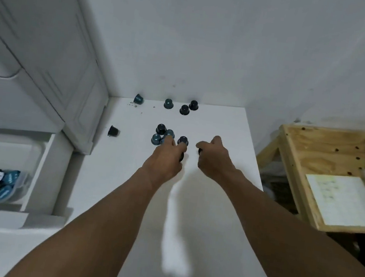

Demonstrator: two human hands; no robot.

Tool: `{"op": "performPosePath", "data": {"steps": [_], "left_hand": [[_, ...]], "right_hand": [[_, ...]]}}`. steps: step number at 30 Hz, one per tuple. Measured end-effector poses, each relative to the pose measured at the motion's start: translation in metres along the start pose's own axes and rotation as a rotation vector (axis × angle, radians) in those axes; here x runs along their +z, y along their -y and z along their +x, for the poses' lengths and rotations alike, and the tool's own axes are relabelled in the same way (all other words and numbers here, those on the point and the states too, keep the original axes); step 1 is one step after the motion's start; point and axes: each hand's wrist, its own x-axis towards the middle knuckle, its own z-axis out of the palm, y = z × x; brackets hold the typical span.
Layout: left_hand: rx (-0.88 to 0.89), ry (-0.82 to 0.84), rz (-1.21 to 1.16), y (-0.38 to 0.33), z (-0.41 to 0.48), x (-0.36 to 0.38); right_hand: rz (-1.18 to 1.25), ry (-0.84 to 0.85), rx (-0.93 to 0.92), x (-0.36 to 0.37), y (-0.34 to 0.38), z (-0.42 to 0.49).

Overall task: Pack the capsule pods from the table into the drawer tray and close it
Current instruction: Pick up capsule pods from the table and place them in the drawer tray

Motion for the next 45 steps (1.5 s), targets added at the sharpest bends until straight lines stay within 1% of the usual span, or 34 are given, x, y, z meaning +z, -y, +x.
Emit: {"op": "performPosePath", "data": {"steps": [3, 9, 11, 16, 19, 21, 25, 29, 36, 41, 45], "left_hand": [[-0.012, -0.082, -0.001, -0.019, -0.035, -0.017], [-0.044, -0.265, 0.005, -0.042, -0.132, -0.036], [-0.064, -0.316, 0.03, -0.043, -0.163, -0.041], [-0.096, -0.458, 0.18, -0.036, -0.24, -0.063], [-0.125, -0.518, 0.142, -0.021, -0.273, -0.079], [-0.146, -0.543, 0.111, -0.006, -0.291, -0.089], [-0.163, -0.583, 0.102, 0.032, -0.32, -0.108], [-0.155, -0.566, 0.114, 0.088, -0.349, -0.134], [-0.135, -0.552, 0.158, 0.192, -0.397, -0.173], [-0.124, -0.583, 0.17, 0.246, -0.403, -0.194], [-0.134, -0.596, 0.15, 0.279, -0.387, -0.201]], "right_hand": [[-0.006, 0.029, -0.029, -0.023, 0.012, -0.036], [-0.017, -0.059, -0.188, -0.05, 0.035, -0.129], [0.0, -0.081, -0.232, -0.052, 0.043, -0.156], [-0.069, -0.12, -0.331, -0.053, 0.077, -0.212], [-0.069, -0.182, -0.4, -0.05, 0.109, -0.233], [-0.06, -0.195, -0.436, -0.043, 0.134, -0.243], [-0.019, -0.188, -0.444, -0.023, 0.188, -0.256], [0.03, -0.221, -0.438, 0.005, 0.249, -0.262], [0.041, -0.236, -0.456, 0.065, 0.344, -0.271], [-0.007, -0.254, -0.491, 0.088, 0.39, -0.258], [-0.01, -0.206, -0.484, 0.1, 0.415, -0.236]]}}
